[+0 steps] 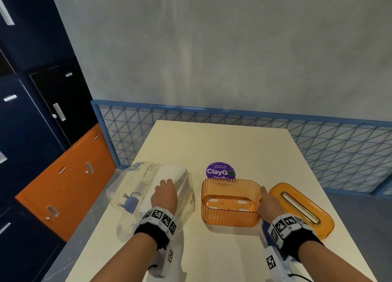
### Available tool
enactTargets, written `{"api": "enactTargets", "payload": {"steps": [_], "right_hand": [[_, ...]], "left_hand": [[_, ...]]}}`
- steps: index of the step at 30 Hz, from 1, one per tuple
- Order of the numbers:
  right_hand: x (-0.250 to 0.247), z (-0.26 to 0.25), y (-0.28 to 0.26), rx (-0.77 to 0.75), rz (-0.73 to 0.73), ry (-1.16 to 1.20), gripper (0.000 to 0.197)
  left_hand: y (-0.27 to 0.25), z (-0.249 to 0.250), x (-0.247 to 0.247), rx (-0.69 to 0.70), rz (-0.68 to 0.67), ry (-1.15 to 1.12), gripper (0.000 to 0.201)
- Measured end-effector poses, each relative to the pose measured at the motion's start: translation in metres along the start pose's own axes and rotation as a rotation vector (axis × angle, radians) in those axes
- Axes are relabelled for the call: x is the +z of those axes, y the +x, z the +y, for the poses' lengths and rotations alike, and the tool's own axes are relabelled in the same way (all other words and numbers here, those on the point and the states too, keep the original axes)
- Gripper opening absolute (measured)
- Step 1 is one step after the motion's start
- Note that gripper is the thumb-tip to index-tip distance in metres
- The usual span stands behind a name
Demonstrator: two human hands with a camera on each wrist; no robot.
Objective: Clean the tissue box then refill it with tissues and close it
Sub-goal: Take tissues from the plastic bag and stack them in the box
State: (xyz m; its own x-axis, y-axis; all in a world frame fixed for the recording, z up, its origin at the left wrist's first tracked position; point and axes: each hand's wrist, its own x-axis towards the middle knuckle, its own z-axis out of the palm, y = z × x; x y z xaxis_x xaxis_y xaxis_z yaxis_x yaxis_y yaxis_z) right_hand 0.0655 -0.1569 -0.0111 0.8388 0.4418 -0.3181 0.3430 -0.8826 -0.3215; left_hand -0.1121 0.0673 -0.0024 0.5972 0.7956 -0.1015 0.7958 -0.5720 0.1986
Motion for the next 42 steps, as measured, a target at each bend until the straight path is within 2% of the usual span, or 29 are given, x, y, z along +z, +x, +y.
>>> {"api": "enactTargets", "payload": {"steps": [5,8,10,11,13,17,20,22,24,26,28,30,32,34,36,37,39,41,42], "right_hand": [[-0.003,-0.004,0.001,0.022,-0.03,-0.004,0.06],[-0.017,-0.022,-0.005,-0.056,0.14,-0.098,0.055],[-0.029,-0.047,-0.013,-0.168,0.203,0.02,0.048],[-0.034,-0.063,-0.016,-0.227,0.163,0.157,0.045],[-0.039,-0.097,-0.021,-0.255,-0.066,0.474,0.042],[-0.042,-0.155,-0.028,-0.104,-0.553,1.013,0.061],[-0.048,-0.177,-0.031,-0.135,-0.77,1.109,0.07],[-0.053,-0.187,-0.033,-0.15,-0.807,1.096,0.058],[-0.057,-0.193,-0.032,-0.142,-0.739,1.042,0.043],[-0.06,-0.194,-0.03,-0.155,-0.659,0.929,0.031],[-0.061,-0.193,-0.028,-0.198,-0.572,0.821,0.03],[-0.064,-0.192,-0.029,-0.257,-0.463,0.715,0.033],[-0.064,-0.189,-0.03,-0.316,-0.396,0.674,0.034],[-0.064,-0.187,-0.031,-0.38,-0.388,0.671,0.032],[-0.062,-0.186,-0.032,-0.428,-0.39,0.674,0.025],[-0.06,-0.185,-0.032,-0.444,-0.392,0.681,0.022],[-0.055,-0.185,-0.032,-0.455,-0.387,0.702,0.019],[-0.049,-0.186,-0.031,-0.461,-0.372,0.71,0.019],[-0.046,-0.186,-0.03,-0.464,-0.365,0.708,0.02]], "left_hand": [[0.001,-0.004,-0.011,0.056,0.028,0.036,0.026],[-0.003,-0.01,-0.024,0.064,0.097,-0.021,0.025],[-0.006,-0.015,-0.032,0.076,0.168,-0.113,0.023],[-0.009,-0.017,-0.036,0.086,0.219,-0.174,0.022],[-0.017,-0.02,-0.044,0.12,0.333,-0.292,0.021],[-0.039,-0.023,-0.056,0.277,0.531,-0.43,0.024],[-0.047,-0.029,-0.051,0.532,0.713,-0.377,0.024],[-0.045,-0.037,-0.039,0.657,0.769,-0.349,0.028],[-0.042,-0.045,-0.029,0.685,0.731,-0.35,0.024],[-0.042,-0.052,-0.02,0.693,0.633,-0.343,0.028],[-0.044,-0.054,-0.016,0.682,0.525,-0.359,0.036],[-0.051,-0.052,-0.018,0.523,0.383,-0.589,0.049],[-0.051,-0.049,-0.021,0.251,0.242,-0.997,0.058],[-0.044,-0.047,-0.028,-0.038,0.102,-1.33,0.058],[-0.03,-0.05,-0.029,-0.204,-0.095,-1.62,0.054],[-0.024,-0.052,-0.031,-0.248,-0.199,-1.726,0.048],[-0.013,-0.059,-0.034,-0.245,-0.313,-1.731,0.046],[-0.003,-0.065,-0.037,-0.214,-0.32,-1.612,0.05],[-0.001,-0.067,-0.039,-0.206,-0.312,-1.572,0.045]]}}
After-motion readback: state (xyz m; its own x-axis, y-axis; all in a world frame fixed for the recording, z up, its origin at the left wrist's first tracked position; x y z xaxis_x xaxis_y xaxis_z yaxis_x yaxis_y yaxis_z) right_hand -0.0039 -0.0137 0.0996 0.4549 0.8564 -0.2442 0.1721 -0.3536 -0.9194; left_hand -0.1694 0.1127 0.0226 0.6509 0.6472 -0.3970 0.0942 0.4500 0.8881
